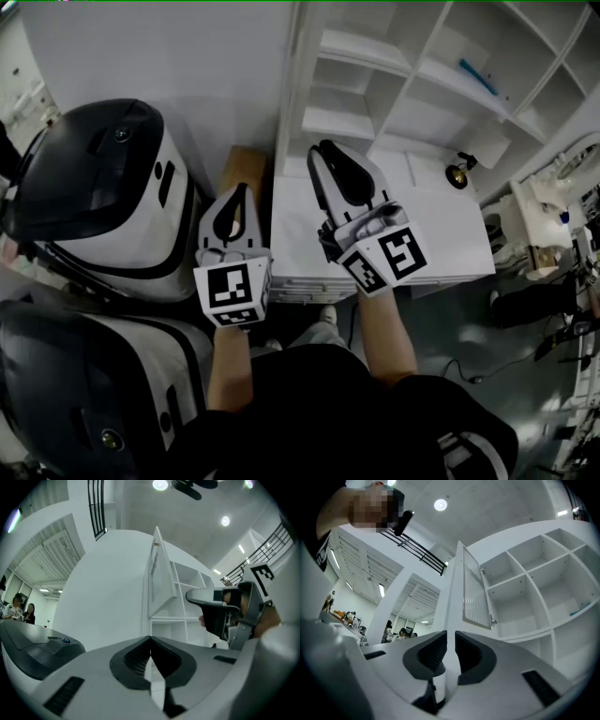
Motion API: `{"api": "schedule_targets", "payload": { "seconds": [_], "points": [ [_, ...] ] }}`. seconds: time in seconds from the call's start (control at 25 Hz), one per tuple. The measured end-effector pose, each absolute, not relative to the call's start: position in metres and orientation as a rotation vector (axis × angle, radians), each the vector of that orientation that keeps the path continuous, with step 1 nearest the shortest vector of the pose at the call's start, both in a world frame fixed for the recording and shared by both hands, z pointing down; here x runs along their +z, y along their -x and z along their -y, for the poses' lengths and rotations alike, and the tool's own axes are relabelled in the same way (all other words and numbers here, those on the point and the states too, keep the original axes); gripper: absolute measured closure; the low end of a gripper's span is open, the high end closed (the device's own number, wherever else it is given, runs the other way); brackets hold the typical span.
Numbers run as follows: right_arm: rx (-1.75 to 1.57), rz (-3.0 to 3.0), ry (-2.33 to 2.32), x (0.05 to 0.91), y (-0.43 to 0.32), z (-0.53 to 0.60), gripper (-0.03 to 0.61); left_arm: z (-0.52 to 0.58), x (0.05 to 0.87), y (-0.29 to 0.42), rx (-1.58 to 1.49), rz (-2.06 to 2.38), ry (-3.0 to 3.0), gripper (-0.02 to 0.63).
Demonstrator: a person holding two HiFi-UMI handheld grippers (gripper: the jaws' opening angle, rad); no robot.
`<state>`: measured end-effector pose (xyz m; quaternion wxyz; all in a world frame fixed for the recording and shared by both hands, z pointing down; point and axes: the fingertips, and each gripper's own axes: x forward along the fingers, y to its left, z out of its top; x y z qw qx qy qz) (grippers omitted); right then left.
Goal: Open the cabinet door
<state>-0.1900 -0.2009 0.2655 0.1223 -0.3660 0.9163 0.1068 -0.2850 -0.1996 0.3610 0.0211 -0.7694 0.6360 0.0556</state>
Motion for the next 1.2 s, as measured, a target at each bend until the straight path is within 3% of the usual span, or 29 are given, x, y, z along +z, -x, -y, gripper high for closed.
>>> {"api": "schedule_targets", "payload": {
  "seconds": [0.24, 0.76, 1.2],
  "points": [
    [0.17, -2.736, 1.279, 0.326, 0.179, 0.204, 0.558, 0.202, 0.373, 0.264, 0.157, -1.923, 2.466, 0.6],
    [-0.016, -2.791, 1.474, 0.395, 0.168, 0.198, 0.56, 0.196, 0.389, 0.223, 0.141, -1.8, 2.614, 0.601],
    [-0.035, -2.8, 1.471, 0.402, 0.173, 0.195, 0.56, 0.193, 0.389, 0.235, 0.158, -1.828, 2.595, 0.6]
  ]
}}
